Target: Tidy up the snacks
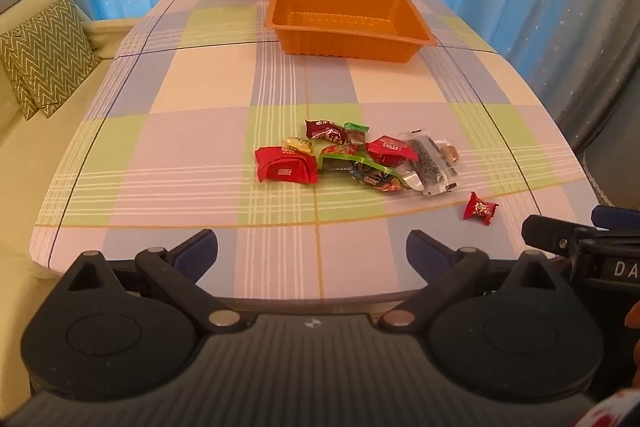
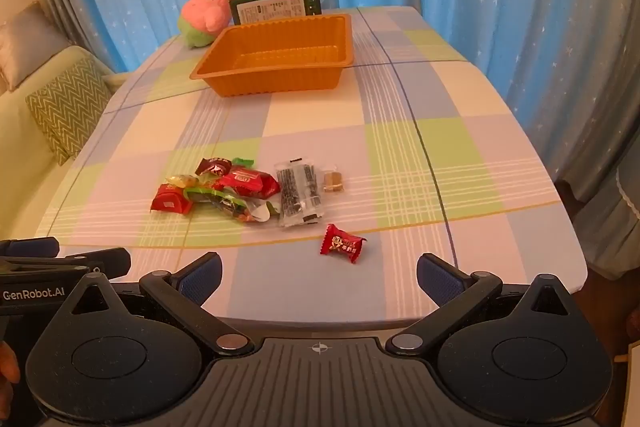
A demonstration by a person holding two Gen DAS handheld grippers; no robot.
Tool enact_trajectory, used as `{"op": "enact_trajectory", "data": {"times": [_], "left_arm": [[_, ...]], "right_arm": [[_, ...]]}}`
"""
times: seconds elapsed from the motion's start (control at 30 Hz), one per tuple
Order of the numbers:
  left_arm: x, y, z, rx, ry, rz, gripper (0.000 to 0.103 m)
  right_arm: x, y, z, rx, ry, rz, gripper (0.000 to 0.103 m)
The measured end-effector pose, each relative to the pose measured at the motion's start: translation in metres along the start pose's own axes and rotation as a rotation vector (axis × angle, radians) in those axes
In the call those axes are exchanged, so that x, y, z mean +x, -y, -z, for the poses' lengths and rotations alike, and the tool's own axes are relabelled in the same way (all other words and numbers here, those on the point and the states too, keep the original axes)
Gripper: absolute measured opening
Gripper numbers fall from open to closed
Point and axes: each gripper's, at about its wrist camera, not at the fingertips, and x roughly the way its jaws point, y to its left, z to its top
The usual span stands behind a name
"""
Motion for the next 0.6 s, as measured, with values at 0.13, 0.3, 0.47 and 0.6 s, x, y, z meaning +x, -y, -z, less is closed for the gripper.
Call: {"op": "enact_trajectory", "data": {"times": [0.13, 0.3, 0.47, 0.6], "left_arm": [[0.0002, -0.0019, 0.0016, -0.007, -0.012, -0.001, 0.1], [-0.0001, -0.0035, -0.0019, -0.012, -0.011, 0.007, 0.1], [-0.0013, -0.0002, -0.0007, -0.01, -0.005, 0.005, 0.1], [-0.0034, 0.0013, -0.0009, -0.007, -0.002, 0.011, 0.1]], "right_arm": [[0.001, 0.0004, -0.0003, 0.0, -0.007, -0.004, 0.103], [-0.002, 0.0006, -0.0015, 0.002, 0.002, -0.004, 0.103], [-0.0019, -0.0013, -0.0015, -0.002, 0.002, 0.004, 0.103], [-0.0032, -0.0002, -0.0016, -0.002, 0.005, 0.002, 0.103]]}}
